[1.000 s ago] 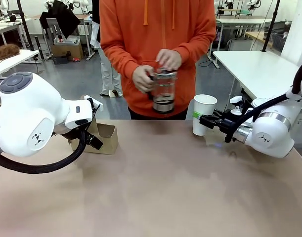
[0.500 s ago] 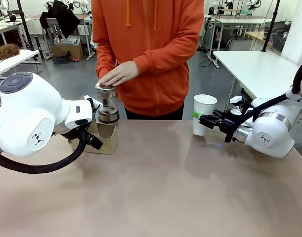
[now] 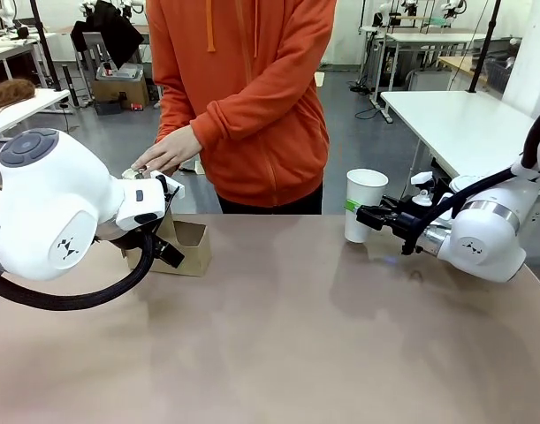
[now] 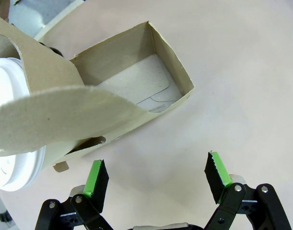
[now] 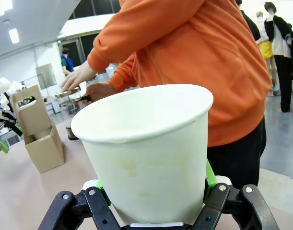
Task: Pour a drink into a cup and package it in a carrier.
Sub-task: When a person places the Paper Cup Lid on the 600 ml Paper Cup , lift the 600 ml Paper Cup.
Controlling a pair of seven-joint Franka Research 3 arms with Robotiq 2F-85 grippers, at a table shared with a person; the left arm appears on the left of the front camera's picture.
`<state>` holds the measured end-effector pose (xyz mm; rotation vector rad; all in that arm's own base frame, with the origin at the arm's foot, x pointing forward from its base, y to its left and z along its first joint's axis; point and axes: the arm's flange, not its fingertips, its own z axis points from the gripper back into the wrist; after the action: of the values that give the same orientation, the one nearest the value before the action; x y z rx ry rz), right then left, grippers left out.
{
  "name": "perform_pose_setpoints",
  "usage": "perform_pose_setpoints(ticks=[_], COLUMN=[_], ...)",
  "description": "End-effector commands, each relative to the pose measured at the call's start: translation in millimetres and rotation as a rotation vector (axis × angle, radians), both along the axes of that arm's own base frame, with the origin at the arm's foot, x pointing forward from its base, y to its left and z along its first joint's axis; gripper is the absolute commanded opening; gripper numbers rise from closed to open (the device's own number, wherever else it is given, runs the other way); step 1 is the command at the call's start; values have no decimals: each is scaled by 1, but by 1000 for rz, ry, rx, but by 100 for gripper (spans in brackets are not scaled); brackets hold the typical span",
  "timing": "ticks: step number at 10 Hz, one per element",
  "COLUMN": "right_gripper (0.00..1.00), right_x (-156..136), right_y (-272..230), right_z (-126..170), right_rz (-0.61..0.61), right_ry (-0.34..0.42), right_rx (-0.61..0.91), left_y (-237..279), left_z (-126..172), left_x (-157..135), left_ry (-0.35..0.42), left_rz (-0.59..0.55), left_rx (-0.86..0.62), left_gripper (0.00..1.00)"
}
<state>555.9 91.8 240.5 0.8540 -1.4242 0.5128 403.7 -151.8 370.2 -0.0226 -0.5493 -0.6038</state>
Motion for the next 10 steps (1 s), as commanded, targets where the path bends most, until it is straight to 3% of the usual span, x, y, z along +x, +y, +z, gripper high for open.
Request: perform_pose_setpoints(ticks=[1,10], right_gripper=[80,80], right_x=[0,0], right_y=[1,1], right_z=[4,4], right_rz=[-1,-1], right_ry=[-2,-2], right_rx=[4,4], left_y=[0,0], left_z=[0,0], left_x=[0,0], left_ry=[0,0], left_rz=[-1,-1], left_rx=[-2,-2], left_gripper=[100,100])
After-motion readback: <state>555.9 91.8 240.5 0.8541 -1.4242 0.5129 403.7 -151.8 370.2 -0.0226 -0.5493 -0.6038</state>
